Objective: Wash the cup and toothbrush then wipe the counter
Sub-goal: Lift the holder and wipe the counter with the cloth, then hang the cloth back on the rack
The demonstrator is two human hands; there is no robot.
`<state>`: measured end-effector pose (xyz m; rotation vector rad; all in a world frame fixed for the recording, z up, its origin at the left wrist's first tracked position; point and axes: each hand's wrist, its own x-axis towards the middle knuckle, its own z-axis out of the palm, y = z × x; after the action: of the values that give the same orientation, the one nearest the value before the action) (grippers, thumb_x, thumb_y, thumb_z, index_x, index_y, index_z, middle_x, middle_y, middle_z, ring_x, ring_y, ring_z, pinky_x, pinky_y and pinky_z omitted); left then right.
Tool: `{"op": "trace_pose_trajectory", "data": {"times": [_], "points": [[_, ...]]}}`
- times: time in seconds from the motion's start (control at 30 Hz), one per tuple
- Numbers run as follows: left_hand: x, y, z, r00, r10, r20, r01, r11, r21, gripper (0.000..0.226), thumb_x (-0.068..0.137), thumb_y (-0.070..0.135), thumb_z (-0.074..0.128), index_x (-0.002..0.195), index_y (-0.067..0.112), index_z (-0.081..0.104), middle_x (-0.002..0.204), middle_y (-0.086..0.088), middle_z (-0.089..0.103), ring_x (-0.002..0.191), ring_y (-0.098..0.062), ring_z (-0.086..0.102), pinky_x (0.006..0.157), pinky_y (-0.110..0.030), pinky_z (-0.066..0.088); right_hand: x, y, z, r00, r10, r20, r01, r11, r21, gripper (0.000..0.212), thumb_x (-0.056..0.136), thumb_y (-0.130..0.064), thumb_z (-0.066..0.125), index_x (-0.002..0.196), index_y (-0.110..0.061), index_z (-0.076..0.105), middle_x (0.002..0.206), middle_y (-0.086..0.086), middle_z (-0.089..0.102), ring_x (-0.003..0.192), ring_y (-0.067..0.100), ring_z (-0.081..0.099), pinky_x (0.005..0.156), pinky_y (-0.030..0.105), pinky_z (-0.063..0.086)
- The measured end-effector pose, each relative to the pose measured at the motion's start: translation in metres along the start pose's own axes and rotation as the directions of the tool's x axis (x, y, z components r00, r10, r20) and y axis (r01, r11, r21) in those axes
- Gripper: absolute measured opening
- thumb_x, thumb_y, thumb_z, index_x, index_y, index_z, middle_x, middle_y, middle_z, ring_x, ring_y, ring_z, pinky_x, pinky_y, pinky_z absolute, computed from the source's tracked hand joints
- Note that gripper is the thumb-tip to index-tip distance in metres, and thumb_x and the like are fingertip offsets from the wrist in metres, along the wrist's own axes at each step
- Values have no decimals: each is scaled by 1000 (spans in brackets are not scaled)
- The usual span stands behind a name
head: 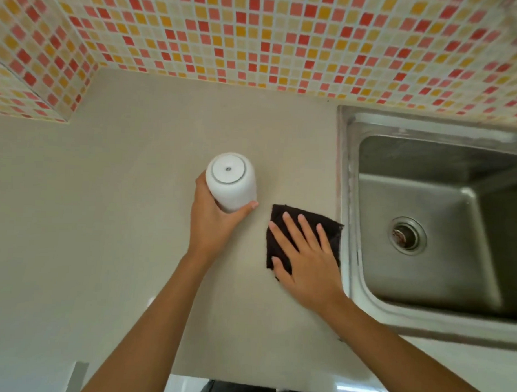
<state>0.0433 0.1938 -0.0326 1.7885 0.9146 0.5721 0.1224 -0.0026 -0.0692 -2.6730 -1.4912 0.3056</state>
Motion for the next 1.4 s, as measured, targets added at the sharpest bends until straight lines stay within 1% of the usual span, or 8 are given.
{"op": "trace_pose_trajectory", "data": {"times": [0.23,0.3,0.4,0.5,0.63,0.8,0.97,1.4], "points": [[-5,-4,-5,996,43,81,-47,998,52,93,65,40,87,140,33,32,135,25,43,126,5,42,104,-23,39,-1,-1,-6,1000,-16,-15,18,997,80,59,97,-58,24,151,-34,16,159,-6,11,148,18,2,119,46,3],[-20,-10,-3,999,25,23,-29,987,155,88,73,40,81,144,25,31,140,10,44,131,-10,39,107,-32,38,1,0,-13,999,20,-48,-2,935,355,53,100,-53,22,149,-34,26,157,-12,20,147,8,7,120,41,2],[-70,-11,6,992,-30,-120,59,967,250,52,89,28,65,135,17,42,121,2,50,116,-15,42,99,-38,43,-1,19,-27,958,259,-124,-88,675,733,35,101,-28,42,134,-26,52,136,-12,51,130,5,40,114,35,29],[-97,-6,21,980,174,93,-194,935,297,24,95,23,54,118,17,58,108,6,56,104,-10,46,91,-27,42,-1,48,-36,904,364,-225,-164,780,604,28,96,-19,52,123,-18,61,120,-4,60,114,13,51,102,39,43],[-66,19,55,902,286,323,-397,844,361,25,98,17,49,120,12,60,118,-2,61,108,-18,50,94,-15,34,5,65,-46,937,344,-64,-286,858,427,41,90,-34,62,126,-16,58,120,2,56,116,19,45,97,26,36],[-27,34,85,873,128,470,-431,652,624,39,100,19,45,138,8,41,138,-9,48,122,-28,43,102,-35,38,8,66,-55,944,328,-13,-299,875,380,23,88,-29,65,106,-16,69,103,4,61,103,21,53,84,26,41],[-16,45,83,874,29,484,-432,502,749,27,97,29,50,117,13,59,119,-8,56,114,-26,45,92,-37,43,10,72,-70,949,312,54,-304,847,436,15,88,-26,64,99,-20,73,98,4,66,94,22,62,83,34,49],[-18,185,121,823,330,463,-559,613,558,18,96,33,51,104,25,65,99,3,67,96,-20,59,94,-36,38,-31,174,-183,906,317,-281,-165,874,457,15,89,-27,64,99,-19,71,90,-3,62,87,19,59,79,27,42]]}}
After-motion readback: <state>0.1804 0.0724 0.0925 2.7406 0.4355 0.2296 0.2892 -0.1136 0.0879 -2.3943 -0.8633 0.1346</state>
